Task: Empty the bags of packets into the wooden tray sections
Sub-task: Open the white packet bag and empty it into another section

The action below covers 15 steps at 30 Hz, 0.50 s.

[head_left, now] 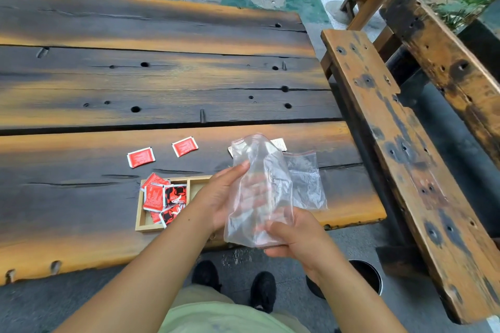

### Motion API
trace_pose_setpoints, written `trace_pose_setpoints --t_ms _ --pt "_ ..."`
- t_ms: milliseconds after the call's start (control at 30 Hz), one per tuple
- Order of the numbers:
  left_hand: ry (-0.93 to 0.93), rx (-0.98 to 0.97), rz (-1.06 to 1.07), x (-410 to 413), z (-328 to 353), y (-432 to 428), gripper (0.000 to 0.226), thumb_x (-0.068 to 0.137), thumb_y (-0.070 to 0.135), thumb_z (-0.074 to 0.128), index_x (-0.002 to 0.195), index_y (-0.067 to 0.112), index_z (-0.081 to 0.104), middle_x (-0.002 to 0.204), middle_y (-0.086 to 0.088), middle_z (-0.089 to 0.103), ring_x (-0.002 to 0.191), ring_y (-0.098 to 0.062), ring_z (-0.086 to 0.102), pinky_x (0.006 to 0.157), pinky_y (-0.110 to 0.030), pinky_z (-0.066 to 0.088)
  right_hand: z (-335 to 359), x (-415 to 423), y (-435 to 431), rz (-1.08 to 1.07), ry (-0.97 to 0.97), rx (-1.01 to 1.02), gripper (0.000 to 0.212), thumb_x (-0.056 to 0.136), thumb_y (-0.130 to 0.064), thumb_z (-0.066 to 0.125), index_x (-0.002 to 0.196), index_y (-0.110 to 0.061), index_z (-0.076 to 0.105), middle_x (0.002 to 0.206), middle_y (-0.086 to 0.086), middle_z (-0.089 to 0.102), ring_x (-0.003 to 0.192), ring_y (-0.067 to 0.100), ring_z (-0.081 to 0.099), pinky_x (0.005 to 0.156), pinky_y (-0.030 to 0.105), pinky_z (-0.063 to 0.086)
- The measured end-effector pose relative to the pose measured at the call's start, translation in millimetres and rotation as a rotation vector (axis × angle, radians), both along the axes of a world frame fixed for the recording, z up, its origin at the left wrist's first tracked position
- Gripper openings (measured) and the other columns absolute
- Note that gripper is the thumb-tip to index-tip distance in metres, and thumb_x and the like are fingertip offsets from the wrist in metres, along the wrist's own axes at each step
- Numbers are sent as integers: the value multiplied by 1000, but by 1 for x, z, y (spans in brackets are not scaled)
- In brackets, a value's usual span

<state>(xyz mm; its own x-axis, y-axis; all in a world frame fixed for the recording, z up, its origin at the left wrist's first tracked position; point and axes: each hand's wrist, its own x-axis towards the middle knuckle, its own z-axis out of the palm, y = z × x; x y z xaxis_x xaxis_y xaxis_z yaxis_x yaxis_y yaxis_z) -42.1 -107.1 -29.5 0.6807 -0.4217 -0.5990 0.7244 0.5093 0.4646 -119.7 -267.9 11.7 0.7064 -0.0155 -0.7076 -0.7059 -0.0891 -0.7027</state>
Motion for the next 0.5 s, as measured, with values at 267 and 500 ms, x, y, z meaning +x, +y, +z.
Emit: trace_pose_setpoints --t_ms 267,500 --pt "-130 36 -88 13 -6 -3 43 93 14 65 134 7 56 129 -21 65 120 -41 61 100 -60 48 -1 26 -14 -210 -99 120 23 94 -29 65 105 -9 67 106 7 77 99 23 74 85 39 57" --pt "-197 153 -122 28 -11 -36 47 88 21 64 132 7 56 121 -18 70 113 -36 67 102 -54 48 -11 69 -59 -235 -159 100 14 98 -13 60 85 -7 60 80 5 68 70 15 68 67 29 58"
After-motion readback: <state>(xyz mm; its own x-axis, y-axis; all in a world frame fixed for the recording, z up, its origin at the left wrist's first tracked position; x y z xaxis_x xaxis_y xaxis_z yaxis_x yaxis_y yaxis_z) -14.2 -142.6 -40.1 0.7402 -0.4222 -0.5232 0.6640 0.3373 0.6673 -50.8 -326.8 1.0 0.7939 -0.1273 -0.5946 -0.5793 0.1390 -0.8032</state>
